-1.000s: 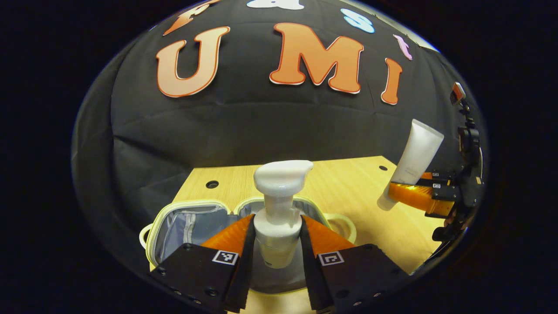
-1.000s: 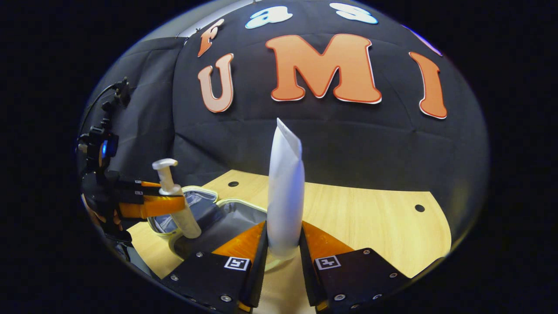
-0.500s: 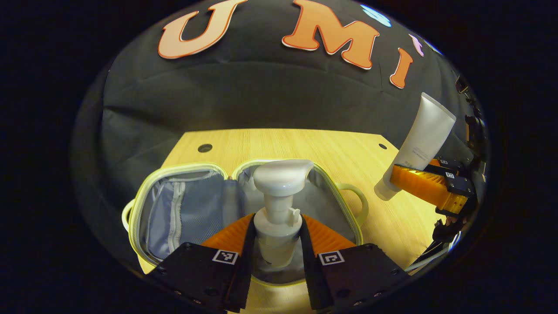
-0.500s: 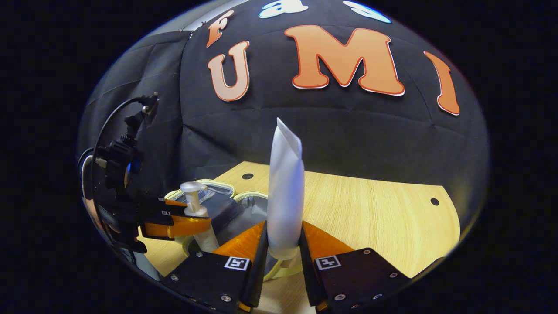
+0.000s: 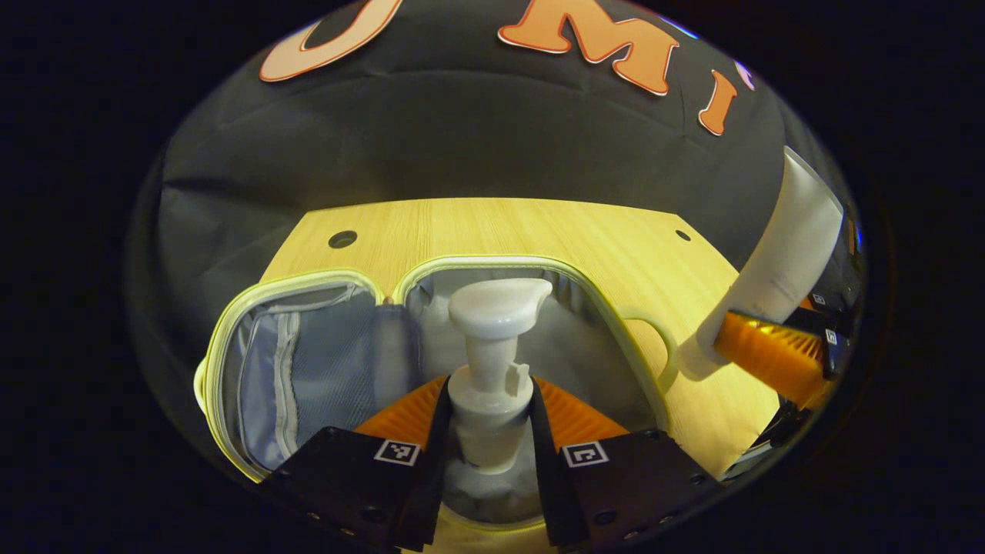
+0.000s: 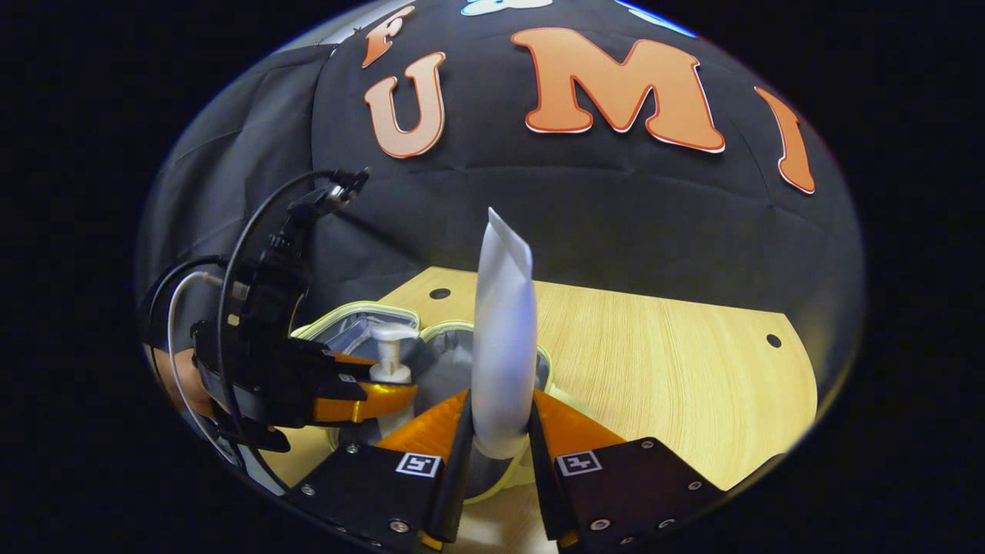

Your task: First open the suitcase, pack the skin care products into it, and then close the suitcase.

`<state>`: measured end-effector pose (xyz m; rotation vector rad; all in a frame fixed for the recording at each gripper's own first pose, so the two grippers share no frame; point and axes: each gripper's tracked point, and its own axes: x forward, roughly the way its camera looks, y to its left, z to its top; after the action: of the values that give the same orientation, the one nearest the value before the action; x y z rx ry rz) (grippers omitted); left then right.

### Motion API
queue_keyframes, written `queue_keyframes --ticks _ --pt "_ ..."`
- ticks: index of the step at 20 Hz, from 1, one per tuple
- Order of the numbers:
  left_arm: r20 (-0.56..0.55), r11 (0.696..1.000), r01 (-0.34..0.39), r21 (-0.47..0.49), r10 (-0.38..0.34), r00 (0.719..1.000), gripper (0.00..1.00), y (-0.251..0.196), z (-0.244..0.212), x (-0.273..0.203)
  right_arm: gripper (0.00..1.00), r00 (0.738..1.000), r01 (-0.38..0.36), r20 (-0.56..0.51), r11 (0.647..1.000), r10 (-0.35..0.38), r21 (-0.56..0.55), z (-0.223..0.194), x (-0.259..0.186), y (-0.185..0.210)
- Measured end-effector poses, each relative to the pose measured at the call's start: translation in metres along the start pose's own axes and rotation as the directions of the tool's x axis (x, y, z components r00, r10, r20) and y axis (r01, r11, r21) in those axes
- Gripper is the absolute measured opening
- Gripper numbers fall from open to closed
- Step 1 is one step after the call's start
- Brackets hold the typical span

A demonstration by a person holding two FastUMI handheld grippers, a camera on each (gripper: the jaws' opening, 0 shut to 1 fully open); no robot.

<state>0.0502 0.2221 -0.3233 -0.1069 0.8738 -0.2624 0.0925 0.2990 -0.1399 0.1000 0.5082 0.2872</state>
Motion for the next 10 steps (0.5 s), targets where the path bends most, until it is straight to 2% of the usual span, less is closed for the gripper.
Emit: queue_keyframes --ticks 5,10 --pt "0.008 1.000 -0.025 0.014 0.025 1.000 0.53 0.002 0.012 0.033 0.41 0.999 0.011 -0.032 1.000 -0.011 0.023 -0.008 0.009 0.009" --pt "-0.085 0.998 -0.046 -0.046 0.042 0.995 0.53 0.012 -0.015 0.064 0.41 0.997 0.034 -0.064 0.999 -0.032 0.034 -0.016 0.014 0.004"
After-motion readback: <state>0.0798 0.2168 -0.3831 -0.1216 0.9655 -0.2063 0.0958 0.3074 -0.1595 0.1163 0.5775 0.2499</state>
